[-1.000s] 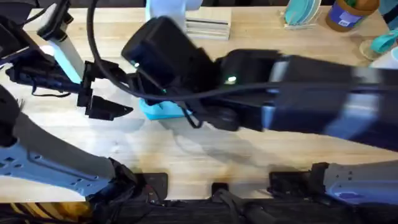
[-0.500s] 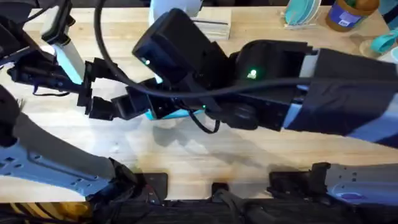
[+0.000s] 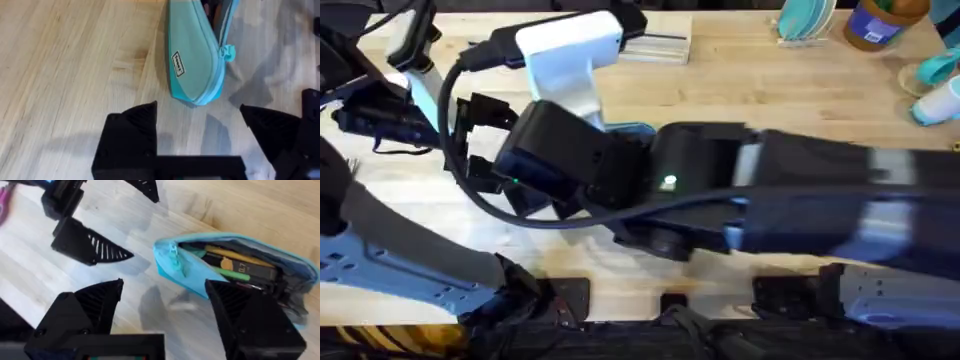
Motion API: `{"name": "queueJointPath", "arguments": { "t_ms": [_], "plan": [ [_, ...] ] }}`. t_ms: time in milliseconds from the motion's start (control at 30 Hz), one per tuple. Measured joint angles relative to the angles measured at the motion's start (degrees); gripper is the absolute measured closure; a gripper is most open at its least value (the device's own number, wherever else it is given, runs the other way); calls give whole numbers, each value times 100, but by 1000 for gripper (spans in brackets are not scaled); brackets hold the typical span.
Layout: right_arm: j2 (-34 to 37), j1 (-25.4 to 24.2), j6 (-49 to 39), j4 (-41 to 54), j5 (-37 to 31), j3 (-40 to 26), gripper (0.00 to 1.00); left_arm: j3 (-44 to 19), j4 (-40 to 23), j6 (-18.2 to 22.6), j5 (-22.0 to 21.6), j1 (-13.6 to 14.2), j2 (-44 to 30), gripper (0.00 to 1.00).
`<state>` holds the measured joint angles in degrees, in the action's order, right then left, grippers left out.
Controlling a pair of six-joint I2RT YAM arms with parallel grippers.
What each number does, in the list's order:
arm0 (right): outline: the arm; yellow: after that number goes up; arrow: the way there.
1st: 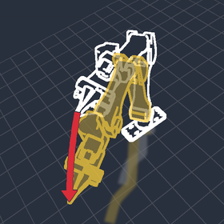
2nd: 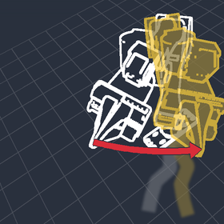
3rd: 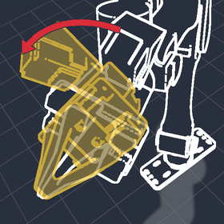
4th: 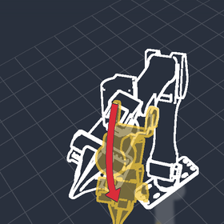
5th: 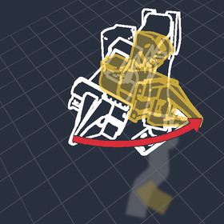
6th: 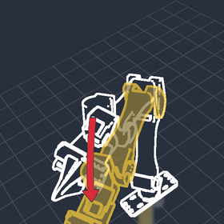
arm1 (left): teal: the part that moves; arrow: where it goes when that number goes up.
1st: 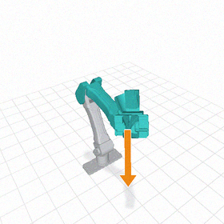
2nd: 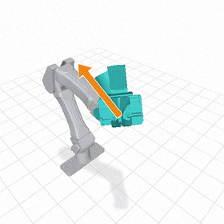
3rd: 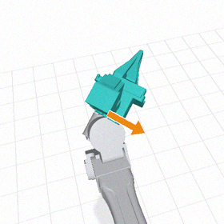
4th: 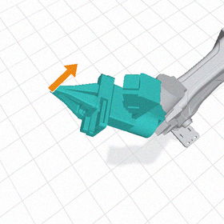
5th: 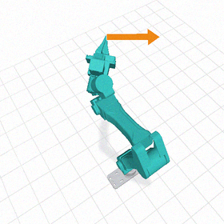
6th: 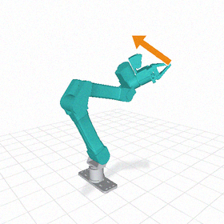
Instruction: Unzip the bag, pick up the pens from the table one at a time and place them inside, then zip the bag closed.
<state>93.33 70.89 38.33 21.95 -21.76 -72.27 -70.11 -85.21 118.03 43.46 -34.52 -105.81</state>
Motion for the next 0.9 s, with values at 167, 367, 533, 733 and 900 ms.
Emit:
{"name": "queueJointPath", "arguments": {
  "t_ms": [167,367,533,733,900],
  "plan": [
    [491,5,67,-480,-135,0,3,0,0,-1,-1,0,2,7],
    [860,14,80,-675,-147,2,4,0,0,-2,-2,0,2,7],
    [994,14,107,-790,-305,2,49,0,0,-1,-4,0,2,7],
    [1095,0,134,-910,-509,2,113,0,114,-1,-246,0,1,8],
    [1180,-85,198,-1076,-559,2,156,0,160,1,-554,0,1,7]
  ]
}}
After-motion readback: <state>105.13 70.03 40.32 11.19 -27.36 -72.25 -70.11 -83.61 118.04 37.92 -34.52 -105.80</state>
